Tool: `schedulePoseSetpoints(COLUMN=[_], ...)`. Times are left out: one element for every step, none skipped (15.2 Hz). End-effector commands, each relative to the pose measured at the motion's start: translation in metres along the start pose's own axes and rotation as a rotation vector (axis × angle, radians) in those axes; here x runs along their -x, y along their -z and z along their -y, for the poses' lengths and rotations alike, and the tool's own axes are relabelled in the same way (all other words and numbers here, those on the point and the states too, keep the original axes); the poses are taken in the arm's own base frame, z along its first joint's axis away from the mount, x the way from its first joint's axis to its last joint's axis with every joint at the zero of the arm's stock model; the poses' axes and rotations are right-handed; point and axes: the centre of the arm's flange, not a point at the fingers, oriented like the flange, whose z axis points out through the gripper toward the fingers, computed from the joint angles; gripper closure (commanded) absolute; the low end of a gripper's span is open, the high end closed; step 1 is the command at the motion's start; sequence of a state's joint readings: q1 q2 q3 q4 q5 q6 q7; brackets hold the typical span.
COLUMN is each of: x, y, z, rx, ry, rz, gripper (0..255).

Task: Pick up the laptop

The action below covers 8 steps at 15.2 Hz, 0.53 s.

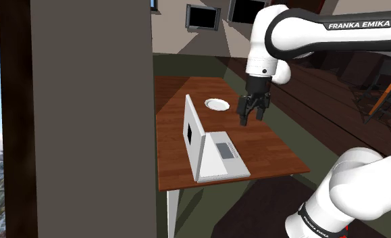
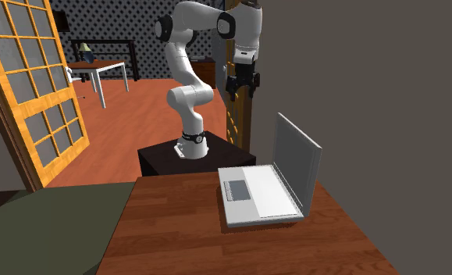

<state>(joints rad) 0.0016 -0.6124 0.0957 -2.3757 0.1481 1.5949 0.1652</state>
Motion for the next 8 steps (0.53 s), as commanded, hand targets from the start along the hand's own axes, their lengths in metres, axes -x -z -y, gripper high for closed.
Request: schedulePoseSetpoints(x=[-0.021, -0.032, -0.043, -0.055, -0.066, -0.077, -0.089, -0.100], y=[-0.001, -0.002, -0.002, -0.003, -0.003, -0.003, -0.004, -0.004], z=[0.014, 0.019, 0.024, 0.029, 0.033, 0.037, 0.041, 0.044], rx=[-0.004, -0.005, -0.007, -0.008, -0.010, -0.011, -0.012, -0.014], ry=[-0.047, -0.069, -0.091, -0.113, -0.136, -0.158, -0.180, -0.203], rz=[-0.016, -0.024, -0.032, -0.039, -0.047, -0.054, -0.062, -0.070], gripper=[0, 0, 0, 0, 0, 0, 0, 0])
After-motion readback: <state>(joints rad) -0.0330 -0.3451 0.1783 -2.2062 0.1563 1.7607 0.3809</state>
